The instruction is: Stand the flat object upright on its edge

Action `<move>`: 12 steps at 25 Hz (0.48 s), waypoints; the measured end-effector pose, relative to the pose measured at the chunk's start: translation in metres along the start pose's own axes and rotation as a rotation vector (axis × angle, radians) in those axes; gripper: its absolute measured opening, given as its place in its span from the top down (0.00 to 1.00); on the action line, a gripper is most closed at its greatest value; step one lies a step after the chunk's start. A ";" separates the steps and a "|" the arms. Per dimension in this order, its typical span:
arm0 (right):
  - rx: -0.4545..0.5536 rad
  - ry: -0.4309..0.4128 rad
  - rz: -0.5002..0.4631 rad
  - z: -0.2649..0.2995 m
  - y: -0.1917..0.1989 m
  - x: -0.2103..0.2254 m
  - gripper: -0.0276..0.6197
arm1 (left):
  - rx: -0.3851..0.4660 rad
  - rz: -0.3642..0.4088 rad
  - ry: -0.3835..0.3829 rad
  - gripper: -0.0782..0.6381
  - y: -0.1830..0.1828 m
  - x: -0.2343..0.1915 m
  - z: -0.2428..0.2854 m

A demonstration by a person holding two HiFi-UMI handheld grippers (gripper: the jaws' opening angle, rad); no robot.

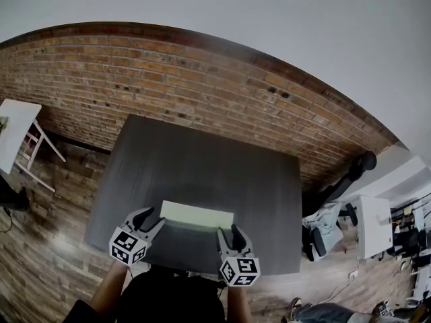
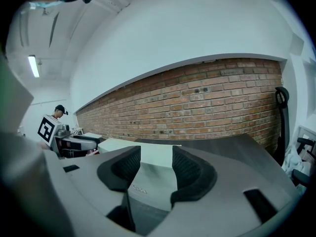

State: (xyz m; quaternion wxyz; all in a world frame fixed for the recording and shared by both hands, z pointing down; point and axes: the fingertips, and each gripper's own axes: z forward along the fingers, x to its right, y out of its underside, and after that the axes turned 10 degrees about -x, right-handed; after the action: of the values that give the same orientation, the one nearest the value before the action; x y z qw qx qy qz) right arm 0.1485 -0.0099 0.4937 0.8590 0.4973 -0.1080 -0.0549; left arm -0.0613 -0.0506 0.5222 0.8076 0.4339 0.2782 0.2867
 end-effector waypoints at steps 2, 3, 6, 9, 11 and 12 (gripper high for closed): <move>0.008 0.004 -0.008 -0.002 -0.002 -0.002 0.64 | 0.010 0.001 -0.007 0.64 -0.004 0.001 -0.003; 0.018 0.011 -0.011 -0.004 -0.004 -0.002 0.65 | 0.020 0.000 -0.011 0.64 -0.006 0.001 -0.005; 0.055 0.030 -0.018 -0.011 -0.006 -0.005 0.83 | 0.049 0.008 -0.018 0.64 -0.013 0.006 -0.012; 0.068 0.021 -0.024 -0.014 -0.005 -0.011 0.86 | 0.085 0.034 -0.041 0.67 -0.021 0.014 -0.021; 0.081 0.013 -0.027 -0.016 -0.006 -0.017 0.88 | 0.113 0.033 -0.061 0.75 -0.025 0.019 -0.026; 0.089 0.009 -0.028 -0.018 -0.006 -0.019 0.88 | 0.121 0.027 -0.067 0.77 -0.025 0.021 -0.028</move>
State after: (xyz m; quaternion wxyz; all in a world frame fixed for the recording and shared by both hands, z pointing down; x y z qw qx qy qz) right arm 0.1341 0.0059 0.4771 0.8358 0.5366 -0.0998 -0.0598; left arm -0.0604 -0.0322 0.4831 0.7848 0.4948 0.2619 0.2657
